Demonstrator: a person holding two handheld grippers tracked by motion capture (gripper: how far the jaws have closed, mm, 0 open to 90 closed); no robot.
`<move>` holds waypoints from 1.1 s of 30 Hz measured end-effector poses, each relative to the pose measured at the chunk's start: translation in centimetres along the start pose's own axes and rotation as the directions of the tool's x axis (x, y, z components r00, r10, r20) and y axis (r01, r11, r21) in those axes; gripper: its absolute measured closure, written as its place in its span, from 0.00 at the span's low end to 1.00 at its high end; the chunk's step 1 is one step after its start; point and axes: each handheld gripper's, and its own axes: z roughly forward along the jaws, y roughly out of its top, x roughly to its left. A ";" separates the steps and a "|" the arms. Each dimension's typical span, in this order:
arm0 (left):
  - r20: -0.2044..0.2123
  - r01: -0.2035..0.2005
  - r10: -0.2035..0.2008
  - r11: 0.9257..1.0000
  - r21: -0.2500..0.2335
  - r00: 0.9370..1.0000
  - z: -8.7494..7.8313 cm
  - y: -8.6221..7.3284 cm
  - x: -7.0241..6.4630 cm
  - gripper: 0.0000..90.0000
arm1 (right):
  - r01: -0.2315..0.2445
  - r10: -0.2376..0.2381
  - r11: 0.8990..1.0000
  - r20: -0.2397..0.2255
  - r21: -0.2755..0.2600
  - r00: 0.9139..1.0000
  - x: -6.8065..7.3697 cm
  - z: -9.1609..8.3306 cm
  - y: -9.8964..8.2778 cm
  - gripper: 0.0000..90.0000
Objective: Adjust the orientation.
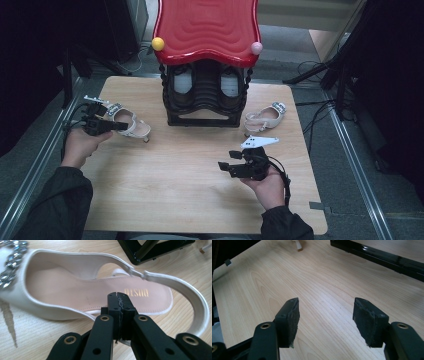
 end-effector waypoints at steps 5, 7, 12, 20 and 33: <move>-0.008 0.021 -0.021 1.000 -0.005 1.000 -0.3 -0.3 0.4 1.00 | 0.001 -0.001 1.000 -0.008 0.006 1.000 0.1 0.2 0.0 0.43; -0.013 0.022 -0.022 1.000 -0.002 1.000 -0.4 -0.4 0.5 1.00 | 0.004 -0.004 1.000 -0.009 0.009 1.000 0.1 0.4 0.0 0.43; -0.034 0.032 -0.032 0.999 -0.006 0.999 -0.7 -0.5 0.8 1.00 | 0.002 -0.002 1.000 -0.008 0.011 1.000 0.2 0.4 0.1 0.43; -0.075 0.054 -0.055 0.998 -0.012 0.996 -1.2 -0.7 1.4 0.99 | -0.003 0.003 1.000 -0.006 0.012 1.000 0.1 0.4 0.0 0.43; -0.136 0.054 -0.063 0.996 -0.073 0.989 -2.9 -0.6 1.1 0.76 | -0.002 0.002 1.000 -0.003 0.013 1.000 0.0 0.4 0.0 0.43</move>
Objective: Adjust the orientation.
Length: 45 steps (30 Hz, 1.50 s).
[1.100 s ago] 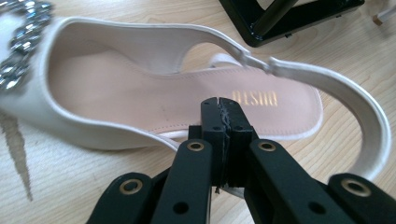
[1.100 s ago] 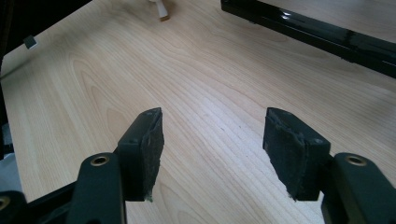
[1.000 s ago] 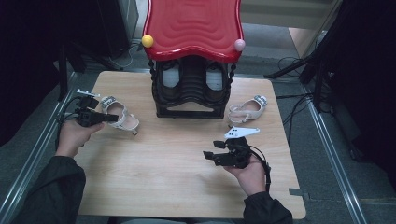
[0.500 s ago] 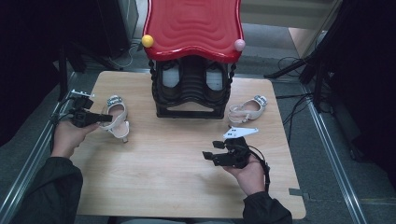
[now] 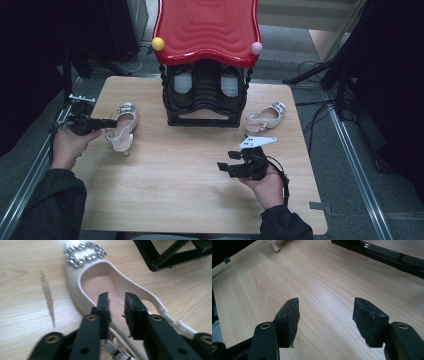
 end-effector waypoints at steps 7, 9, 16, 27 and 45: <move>-0.030 0.035 -0.034 0.999 0.030 0.999 1.2 -0.5 0.6 0.64 | 0.000 0.000 1.000 0.003 0.002 1.000 0.0 0.0 -0.1 0.43; -0.031 0.049 -0.049 0.998 0.025 0.998 1.8 -0.6 0.7 0.62 | -0.003 0.003 1.000 0.008 0.004 1.000 0.0 -0.1 -0.1 0.43; -0.048 0.078 -0.077 0.996 0.041 0.996 3.2 -0.9 1.3 0.64 | -0.014 0.014 1.000 0.021 0.006 1.000 -0.1 -0.4 -0.5 0.43; -0.042 0.152 -0.151 0.988 0.033 0.988 3.9 -1.0 2.1 0.86 | -0.028 0.027 1.000 0.039 0.007 0.999 -0.2 -0.8 -1.0 0.43; 0.021 0.209 -0.209 0.978 0.027 0.978 3.2 -0.5 1.5 0.97 | -0.033 0.033 0.999 0.048 0.002 0.998 -0.4 -0.8 -0.9 0.43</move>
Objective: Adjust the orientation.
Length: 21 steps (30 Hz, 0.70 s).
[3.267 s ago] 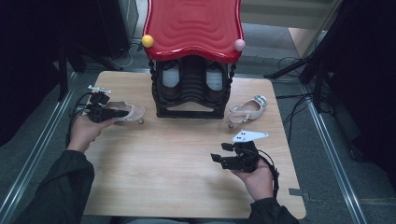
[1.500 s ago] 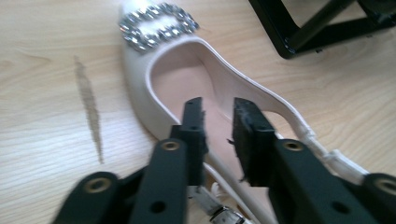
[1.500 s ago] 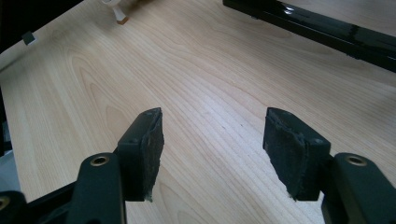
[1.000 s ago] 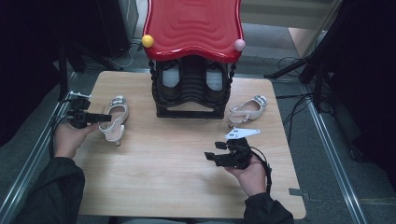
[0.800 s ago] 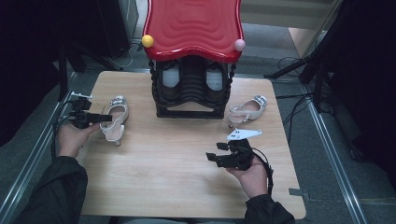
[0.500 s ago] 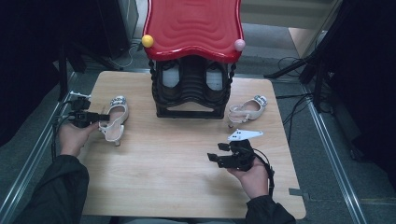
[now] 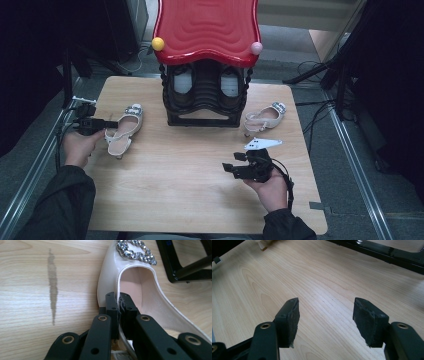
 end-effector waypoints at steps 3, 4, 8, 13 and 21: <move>0.022 -0.006 0.006 1.000 -0.001 1.000 -0.3 -0.1 -0.5 0.97 | 0.004 -0.004 1.000 -0.003 -0.003 1.000 0.0 0.0 0.1 0.43; 0.029 -0.009 0.009 1.000 -0.005 1.000 -0.3 -0.1 -0.7 0.97 | 0.004 -0.004 1.000 -0.003 -0.003 1.000 0.0 0.1 0.2 0.43; 0.039 -0.040 0.040 0.999 -0.004 0.998 -0.9 -0.3 -1.7 0.97 | 0.007 -0.007 1.000 -0.006 -0.008 1.000 -0.1 0.2 0.4 0.43; 0.064 -0.055 0.055 0.998 -0.005 0.996 -1.3 -0.9 -2.8 0.97 | 0.009 -0.009 1.000 -0.008 -0.011 1.000 -0.2 0.4 0.7 0.43; 0.116 -0.071 0.070 0.997 0.010 0.991 -1.4 -2.0 -4.4 0.97 | 0.016 -0.016 1.000 -0.006 -0.015 1.000 -0.4 0.6 1.1 0.43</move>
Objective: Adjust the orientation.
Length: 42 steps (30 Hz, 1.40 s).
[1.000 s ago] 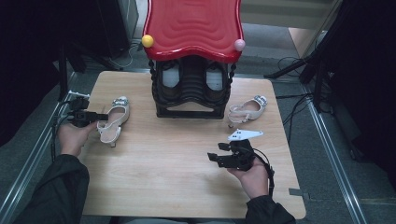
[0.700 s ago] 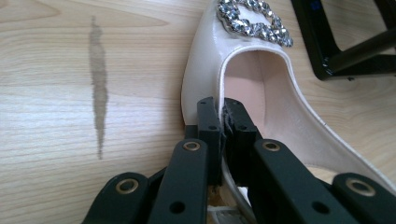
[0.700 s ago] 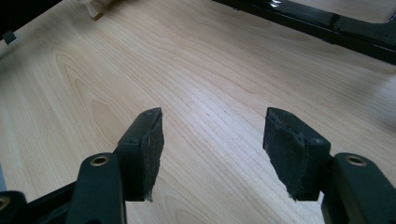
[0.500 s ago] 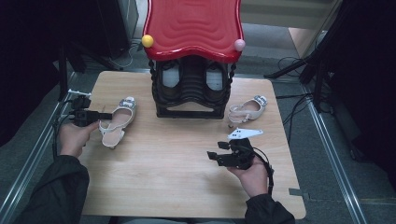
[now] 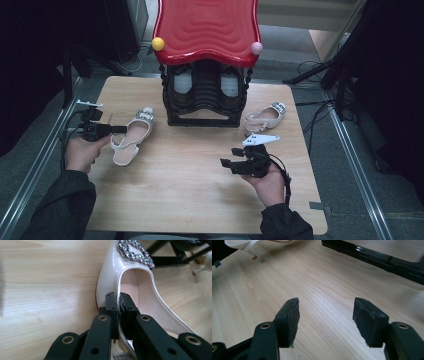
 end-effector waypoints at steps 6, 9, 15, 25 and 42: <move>0.022 -0.025 0.024 1.000 0.012 0.999 0.1 -0.7 -1.5 0.97 | -0.010 0.010 1.000 0.007 -0.006 1.000 -0.2 0.1 0.2 0.43; 0.038 -0.034 0.034 0.999 0.008 0.999 0.0 -1.0 -2.2 0.97 | -0.008 0.008 1.000 0.005 -0.011 1.000 -0.3 0.1 0.2 0.43; 0.072 -0.070 0.068 0.997 0.019 0.995 0.4 -1.7 -4.2 0.97 | -0.006 0.006 1.000 0.007 -0.010 1.000 -0.3 0.2 0.3 0.43; 0.122 -0.141 0.136 0.989 0.035 0.983 1.5 -2.0 -7.4 0.97 | -0.008 0.008 1.000 0.011 -0.013 1.000 -0.3 0.0 0.2 0.43; 0.189 -0.266 0.243 0.958 0.108 0.952 5.9 -2.5 -12.2 0.96 | -0.021 0.022 1.000 0.035 -0.015 0.999 -0.2 -1.0 -1.0 0.43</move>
